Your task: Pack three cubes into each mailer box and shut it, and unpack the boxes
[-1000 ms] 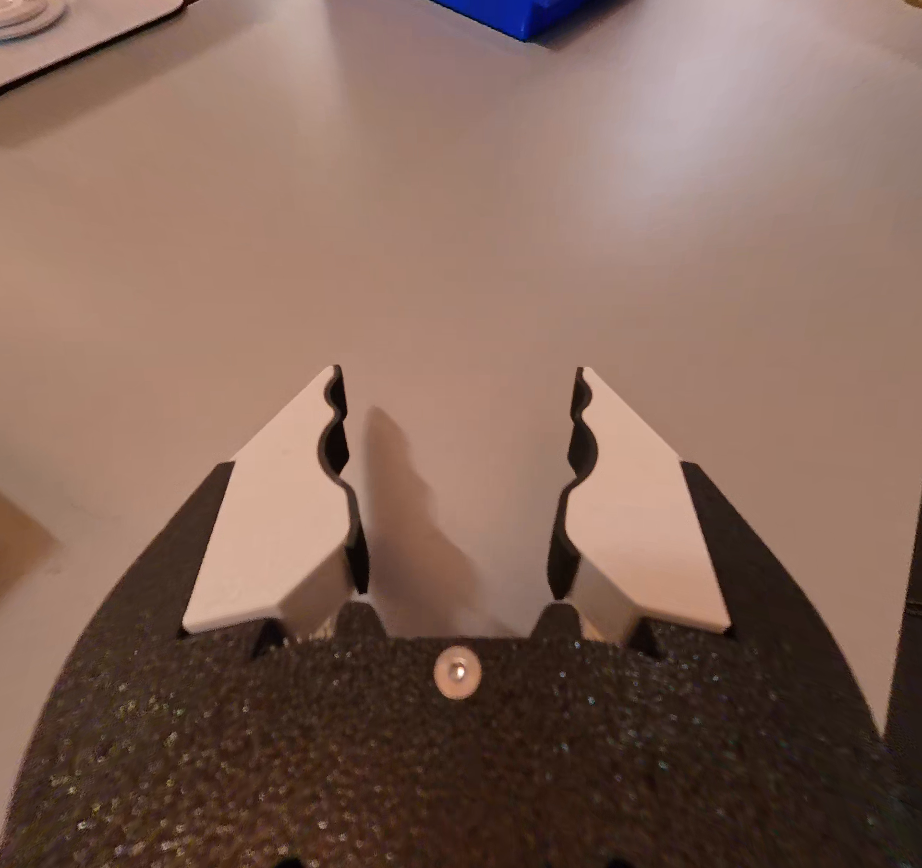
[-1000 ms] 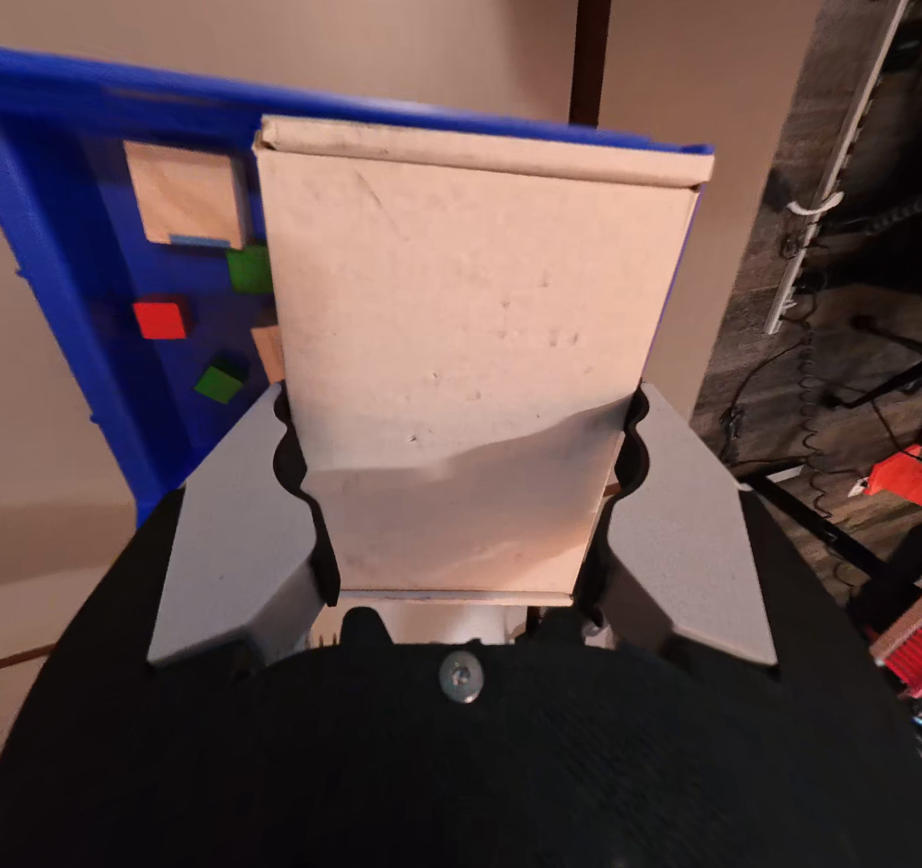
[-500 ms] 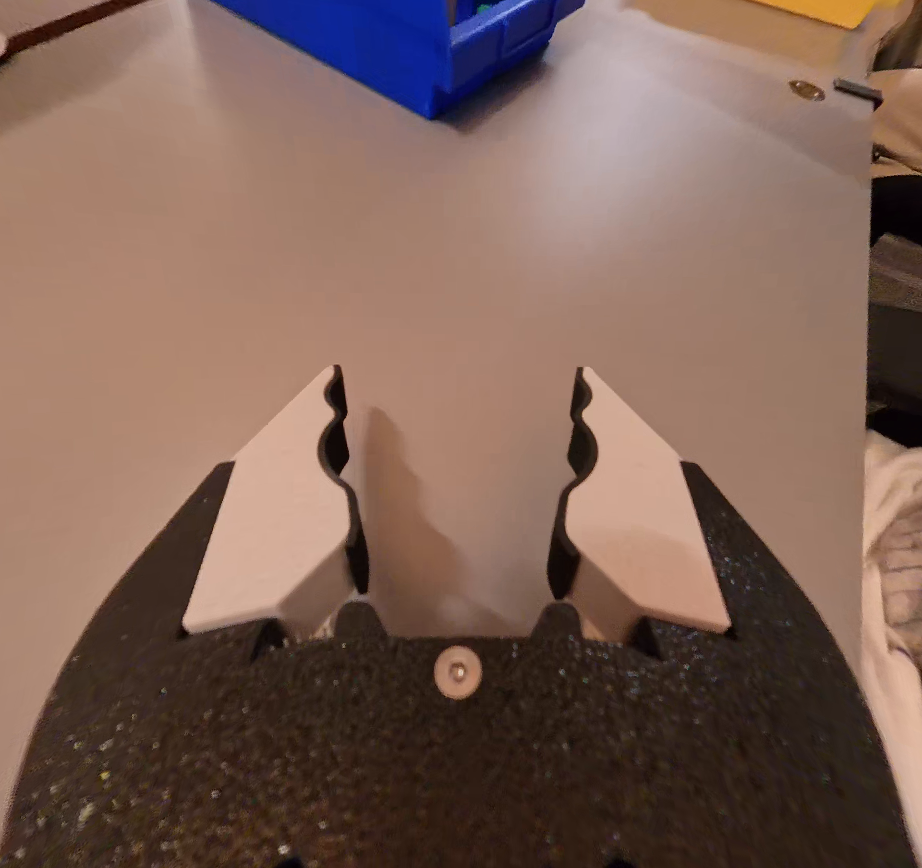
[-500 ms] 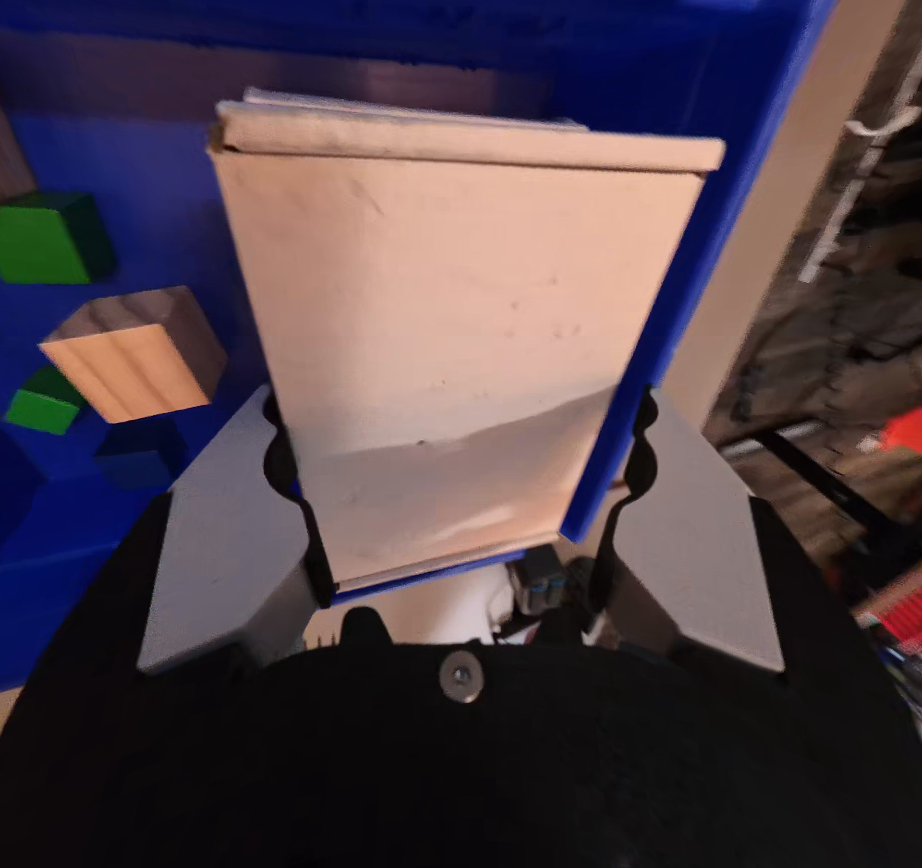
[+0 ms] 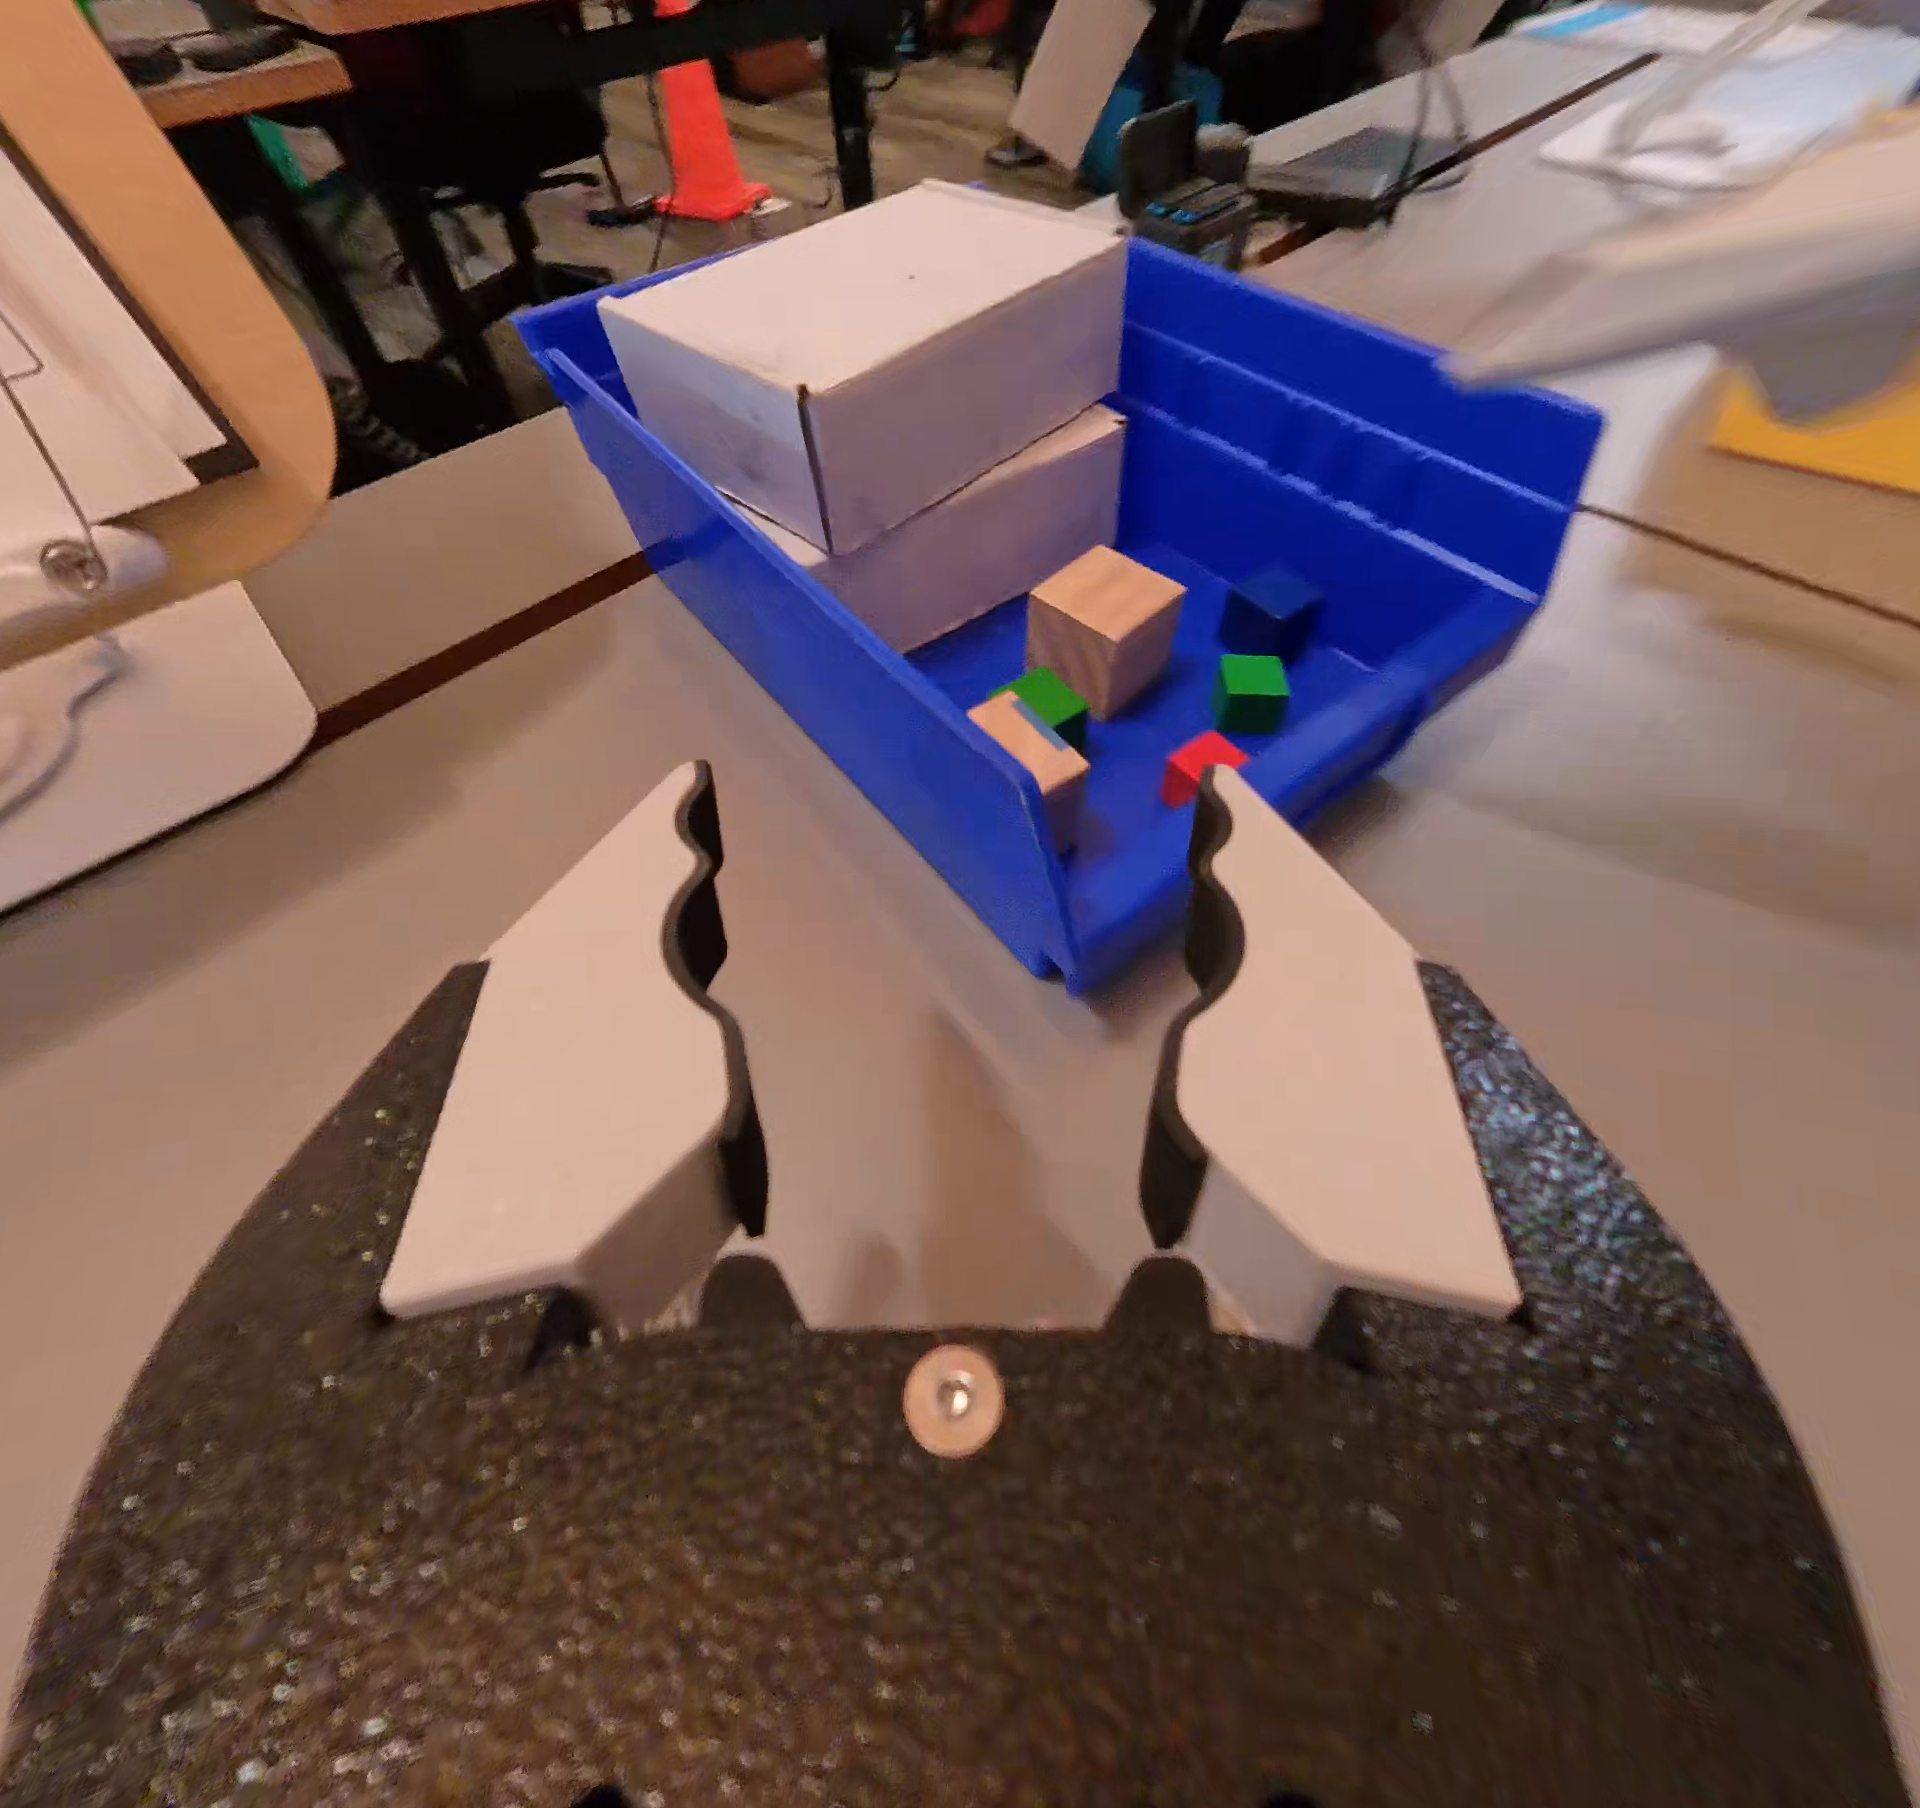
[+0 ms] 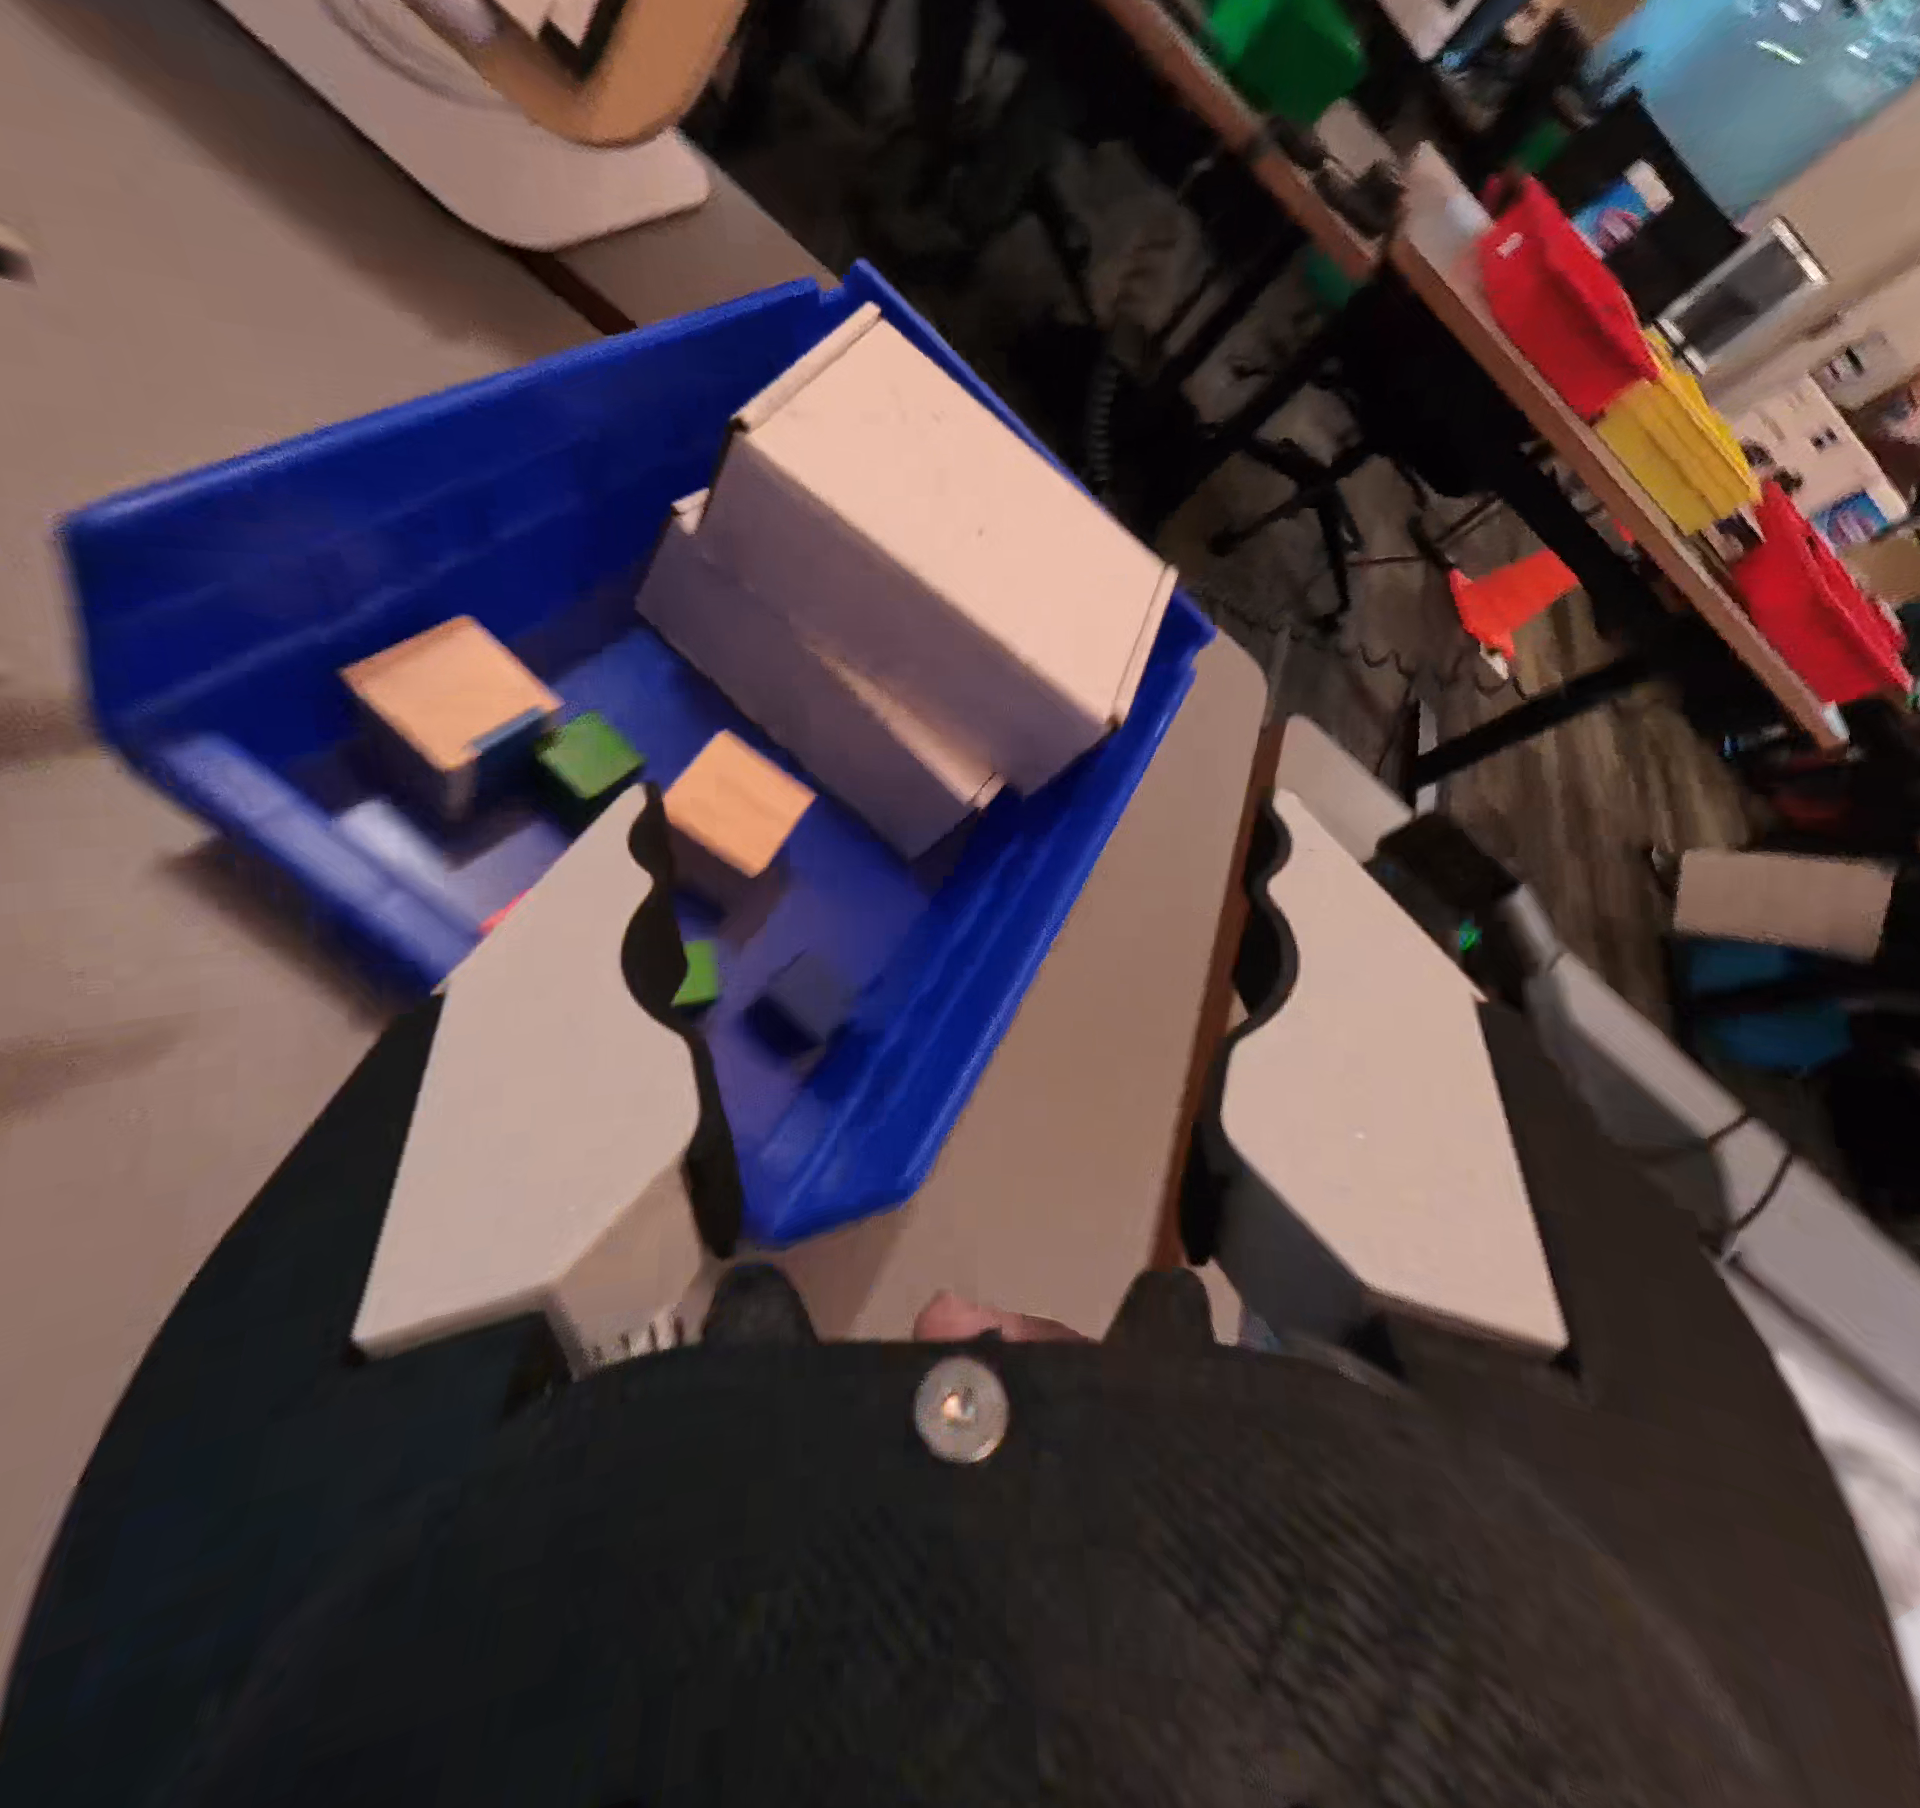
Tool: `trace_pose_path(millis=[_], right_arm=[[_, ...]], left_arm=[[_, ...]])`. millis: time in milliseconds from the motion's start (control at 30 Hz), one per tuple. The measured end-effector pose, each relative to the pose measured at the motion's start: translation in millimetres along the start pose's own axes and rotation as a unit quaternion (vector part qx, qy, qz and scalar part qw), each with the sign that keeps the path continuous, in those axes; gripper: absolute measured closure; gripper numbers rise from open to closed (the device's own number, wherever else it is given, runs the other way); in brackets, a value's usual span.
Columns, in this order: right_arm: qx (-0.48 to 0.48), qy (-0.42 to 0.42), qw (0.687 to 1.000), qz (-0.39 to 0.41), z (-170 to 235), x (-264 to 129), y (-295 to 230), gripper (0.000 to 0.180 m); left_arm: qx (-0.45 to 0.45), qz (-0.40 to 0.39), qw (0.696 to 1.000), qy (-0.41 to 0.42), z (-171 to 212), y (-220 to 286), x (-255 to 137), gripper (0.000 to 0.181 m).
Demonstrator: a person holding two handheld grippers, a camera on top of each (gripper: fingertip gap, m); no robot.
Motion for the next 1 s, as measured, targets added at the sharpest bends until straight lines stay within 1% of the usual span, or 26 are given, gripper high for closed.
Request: trace_pose_path(millis=[67, 100, 133, 167, 200, 233, 300, 400, 500, 633, 767, 867, 933, 1000], right_arm=[[0.056, 0.019, 0.998, 0.018, 20, -34, -27, 0.073], [0.086, 0.025, 0.996, 0.026, 31, -49, -40, 0.074], [0.120, 0.028, 0.992, 0.036, 41, -63, -52, 0.077], [0.154, 0.027, 0.987, 0.042, 51, -75, -65, 0.080], [0.179, 0.025, 0.983, 0.042, 61, -86, -78, 0.082], [0.194, 0.020, 0.980, 0.039, 70, -96, -91, 0.083], [0.211, 0.004, 0.976, 0.053, 86, -115, -112, 0.086], [0.249, -0.008, 0.966, 0.071, 99, -136, -137, 0.089], [0.263, 0.006, 0.963, 0.061, 89, -151, -159, 0.091], [0.245, 0.046, 0.968, 0.038, 52, -154, -183, 0.097], [0.219, 0.103, 0.970, -0.020, -14, -137, -204, 0.095], [0.203, 0.126, 0.970, -0.050, -84, -118, -209, 0.093], [0.212, 0.173, 0.956, -0.108, -146, -101, -217, 0.088], [0.220, 0.205, 0.939, -0.167, -204, -73, -230, 0.086]], left_arm=[[0.019, -0.022, 0.999, -0.016, -1, 1, 20, 0.097], [0.026, -0.031, 0.999, -0.019, 0, 1, 28, 0.102], [0.034, -0.041, 0.998, -0.021, 0, 1, 34, 0.112], [0.043, -0.050, 0.998, -0.023, 1, 1, 39, 0.125], [0.060, -0.050, 0.997, -0.026, 3, 1, 43, 0.143], [0.078, -0.050, 0.995, -0.023, 4, 1, 46, 0.149], [0.093, -0.090, 0.991, -0.022, 6, -2, 47, 0.163], [0.097, -0.125, 0.987, -0.011, 10, -7, 39, 0.169], [0.078, -0.140, 0.987, 0.005, 18, -15, 16, 0.173], [0.056, -0.147, 0.987, 0.031, 35, -29, -39, 0.174], [0.043, -0.165, 0.985, 0.042, 56, -46, -114, 0.175], [0.023, -0.178, 0.983, 0.045, 73, -56, -175, 0.176], [0.023, -0.195, 0.979, 0.045, 85, -62, -215, 0.176], [0.018, -0.210, 0.977, 0.044, 95, -66, -252, 0.176]])
Point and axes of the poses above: each gripper's, where its closed fingertips meet, x out along the fingers, z out of its underside, y = z × x across the jaws, the point moved 7 cm from there along -x, back along the fingers, and after that the axes turned 5 degrees about y, right-handed, at the moved point
